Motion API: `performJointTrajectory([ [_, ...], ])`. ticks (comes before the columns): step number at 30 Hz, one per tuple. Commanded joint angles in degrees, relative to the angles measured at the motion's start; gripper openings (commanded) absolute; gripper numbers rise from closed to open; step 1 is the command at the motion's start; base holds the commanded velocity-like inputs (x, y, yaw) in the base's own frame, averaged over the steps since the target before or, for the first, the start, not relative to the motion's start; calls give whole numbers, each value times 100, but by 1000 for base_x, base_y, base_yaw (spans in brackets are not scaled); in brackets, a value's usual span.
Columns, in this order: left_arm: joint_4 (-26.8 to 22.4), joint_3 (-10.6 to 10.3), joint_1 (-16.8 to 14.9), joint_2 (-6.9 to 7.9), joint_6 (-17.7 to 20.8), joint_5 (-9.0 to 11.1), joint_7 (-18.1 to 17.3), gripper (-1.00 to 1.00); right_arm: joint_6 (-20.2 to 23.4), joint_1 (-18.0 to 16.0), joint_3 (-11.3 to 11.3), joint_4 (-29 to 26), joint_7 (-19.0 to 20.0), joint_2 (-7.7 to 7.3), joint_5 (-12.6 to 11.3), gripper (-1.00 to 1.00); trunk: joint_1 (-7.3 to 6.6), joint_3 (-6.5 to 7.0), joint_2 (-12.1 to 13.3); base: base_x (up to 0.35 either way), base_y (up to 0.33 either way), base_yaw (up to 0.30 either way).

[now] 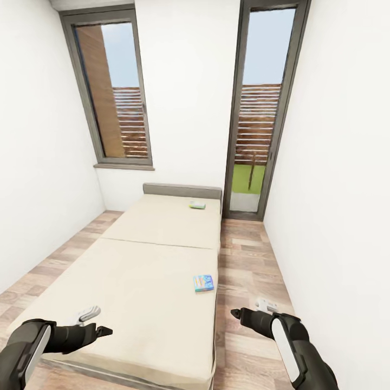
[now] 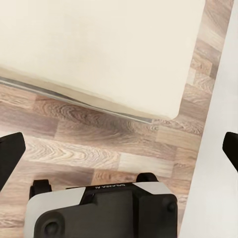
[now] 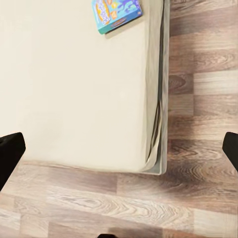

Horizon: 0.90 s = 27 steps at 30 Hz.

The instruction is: Put all the toys in the child's room - the three board games (two on the bed and one on the table), the two jigsaw puzzles on the table, and the tennis ball on the table - inside the toy box on the table in the child's room.

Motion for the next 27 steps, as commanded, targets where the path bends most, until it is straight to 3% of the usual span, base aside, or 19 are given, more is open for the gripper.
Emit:
performJointTrajectory([
  [1, -3, 10, -5, -1, 41, -3, -21, 100, 21, -6, -21, -5, 42, 7, 37, 100, 5, -15, -14, 112, -20, 0],
  [8, -3, -1, -3, -141, 15, -45, -1, 100, -17, -6, 27, 147, 28, 121, 56, 100, 5, -17, -14, 35, -17, 0],
  [27, -3, -7, -3, -160, 0, -38, 5, 100, -16, -6, 30, 311, 50, 129, 53, 100, 5, -17, -14, 0, 0, 0],
])
